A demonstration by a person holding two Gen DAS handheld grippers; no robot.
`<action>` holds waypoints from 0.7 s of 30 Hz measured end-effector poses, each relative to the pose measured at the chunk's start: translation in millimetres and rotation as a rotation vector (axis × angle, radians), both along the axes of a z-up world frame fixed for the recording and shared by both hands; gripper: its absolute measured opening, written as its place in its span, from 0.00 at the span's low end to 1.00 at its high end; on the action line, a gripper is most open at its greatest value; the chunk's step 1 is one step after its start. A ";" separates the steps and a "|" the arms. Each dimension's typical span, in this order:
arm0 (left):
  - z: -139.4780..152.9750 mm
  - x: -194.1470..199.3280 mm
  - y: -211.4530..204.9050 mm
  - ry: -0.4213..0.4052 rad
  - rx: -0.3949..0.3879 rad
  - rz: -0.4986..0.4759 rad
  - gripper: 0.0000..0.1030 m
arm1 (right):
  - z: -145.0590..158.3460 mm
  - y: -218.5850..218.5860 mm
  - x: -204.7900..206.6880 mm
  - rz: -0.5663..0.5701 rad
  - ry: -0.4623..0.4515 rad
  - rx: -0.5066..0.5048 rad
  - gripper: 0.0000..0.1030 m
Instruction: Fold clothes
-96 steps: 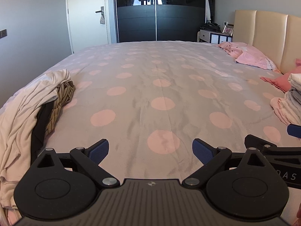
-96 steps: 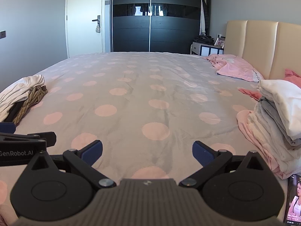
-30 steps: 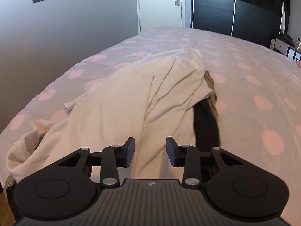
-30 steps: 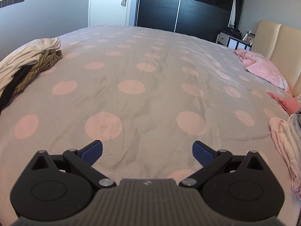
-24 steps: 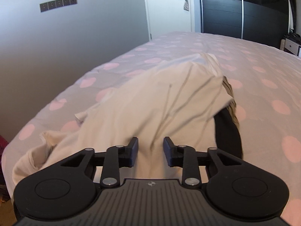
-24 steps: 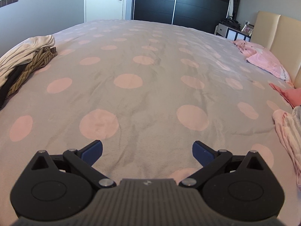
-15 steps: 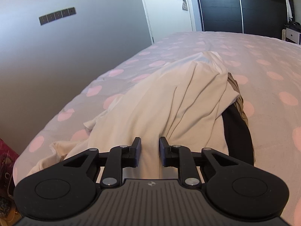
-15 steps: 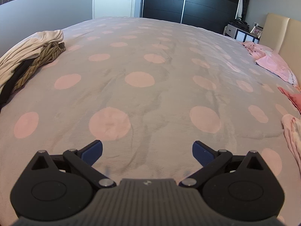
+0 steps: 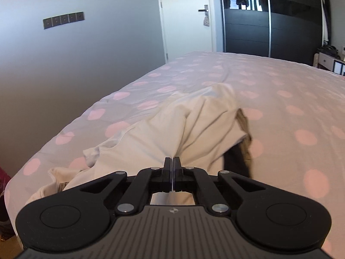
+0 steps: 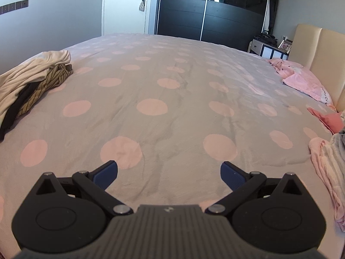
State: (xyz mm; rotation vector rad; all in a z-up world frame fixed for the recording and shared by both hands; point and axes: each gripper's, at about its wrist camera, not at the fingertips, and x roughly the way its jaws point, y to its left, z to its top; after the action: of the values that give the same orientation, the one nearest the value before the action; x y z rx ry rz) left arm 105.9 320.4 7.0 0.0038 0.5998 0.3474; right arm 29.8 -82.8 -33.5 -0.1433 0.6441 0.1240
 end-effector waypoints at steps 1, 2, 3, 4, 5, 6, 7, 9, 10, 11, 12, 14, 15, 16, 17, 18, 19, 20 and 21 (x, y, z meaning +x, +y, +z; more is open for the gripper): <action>4.6 -4.4 -5.5 -0.008 -0.009 -0.016 0.00 | 2.0 -1.0 -1.8 0.000 -0.007 0.003 0.99; 9.4 -9.9 -13.3 -0.011 -0.015 -0.042 0.00 | 4.1 -2.1 -3.7 0.000 -0.015 0.006 0.99; 13.5 -15.2 -24.5 -0.009 -0.002 -0.081 0.00 | 6.0 -3.3 -5.8 0.002 -0.022 0.011 0.99; 17.1 -20.6 -37.0 -0.008 0.017 -0.125 0.00 | 7.7 -4.3 -7.6 0.003 -0.029 0.016 0.99; 20.5 -26.3 -49.8 -0.012 0.027 -0.168 0.00 | 9.3 -5.2 -9.0 0.005 -0.034 0.020 0.99; 24.5 -31.4 -62.0 -0.016 0.025 -0.211 0.00 | 10.8 -6.1 -10.1 0.005 -0.039 0.022 0.99; 28.2 -36.0 -73.9 -0.018 0.015 -0.255 0.00 | 12.2 -7.0 -11.0 0.006 -0.042 0.025 0.99; 35.3 -45.8 -101.4 -0.024 0.000 -0.354 0.00 | 15.2 -8.8 -13.3 0.005 -0.050 0.032 0.99; 38.3 -50.8 -117.0 -0.024 0.000 -0.405 0.00 | 17.2 -10.0 -15.0 0.006 -0.056 0.036 0.99; 41.3 -56.1 -131.9 -0.022 -0.005 -0.452 0.00 | 19.5 -11.2 -16.8 0.006 -0.062 0.038 0.99; 43.5 -61.7 -146.5 -0.018 -0.017 -0.502 0.00 | 21.7 -12.5 -18.6 0.006 -0.069 0.040 0.99; 44.4 -73.2 -173.6 0.002 -0.037 -0.600 0.00 | 25.8 -15.8 -21.2 0.002 -0.082 0.037 0.99; 44.1 -79.2 -186.3 0.014 -0.054 -0.649 0.00 | 27.8 -17.9 -22.1 -0.003 -0.086 0.035 0.99; 43.2 -85.1 -197.5 0.028 -0.074 -0.694 0.00 | 29.5 -20.1 -22.7 -0.009 -0.087 0.034 0.99; 40.9 -92.4 -209.4 0.049 -0.097 -0.746 0.00 | 30.5 -23.1 -23.3 -0.017 -0.087 0.032 0.99; 38.2 -100.1 -221.7 0.071 -0.122 -0.800 0.00 | 31.2 -26.3 -23.9 -0.025 -0.086 0.030 0.99; 34.6 -107.3 -233.2 0.096 -0.139 -0.855 0.00 | 31.6 -29.2 -24.2 -0.032 -0.086 0.029 0.99; 30.4 -114.9 -244.3 0.118 -0.152 -0.904 0.00 | 32.1 -32.1 -24.6 -0.040 -0.085 0.027 0.99; 23.8 -122.4 -254.2 0.151 -0.158 -0.948 0.00 | 32.4 -35.4 -24.7 -0.046 -0.084 0.026 0.99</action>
State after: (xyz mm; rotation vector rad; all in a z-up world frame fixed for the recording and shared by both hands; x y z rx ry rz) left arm -16.5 66.3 30.8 0.1590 0.7068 -0.6242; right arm 5.2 -118.2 -1.1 -0.1081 0.5614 0.0812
